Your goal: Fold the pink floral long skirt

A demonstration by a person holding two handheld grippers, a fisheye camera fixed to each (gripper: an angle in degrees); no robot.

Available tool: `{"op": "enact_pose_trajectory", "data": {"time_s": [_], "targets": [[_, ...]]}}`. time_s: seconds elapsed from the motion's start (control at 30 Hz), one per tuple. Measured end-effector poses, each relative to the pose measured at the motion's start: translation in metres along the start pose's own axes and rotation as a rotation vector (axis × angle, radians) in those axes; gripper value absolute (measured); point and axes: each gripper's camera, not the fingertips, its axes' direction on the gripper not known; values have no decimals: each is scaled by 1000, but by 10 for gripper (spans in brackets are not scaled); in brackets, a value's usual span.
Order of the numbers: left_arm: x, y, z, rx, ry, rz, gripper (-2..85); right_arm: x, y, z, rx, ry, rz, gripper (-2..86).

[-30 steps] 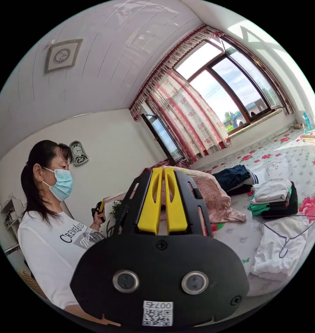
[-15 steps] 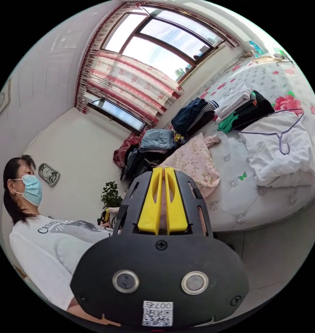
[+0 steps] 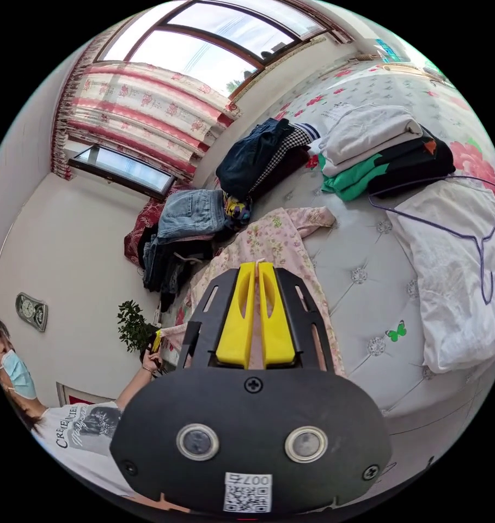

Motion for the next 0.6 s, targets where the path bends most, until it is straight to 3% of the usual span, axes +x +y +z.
{"op": "enact_pose_trajectory", "data": {"time_s": [0.2, 0.37, 0.6], "targets": [[-7, -61, 85, -92, -185, -35, 63, 1, -48, 81, 56, 238, 72, 26], [1, -78, 93, -150, -353, 63, 97, 12, -40, 104, -18, 259, 73, 44], [6, 17, 62, -317, -449, 91, 115, 27, 44, 110, -259, 468, 7, 79]]}}
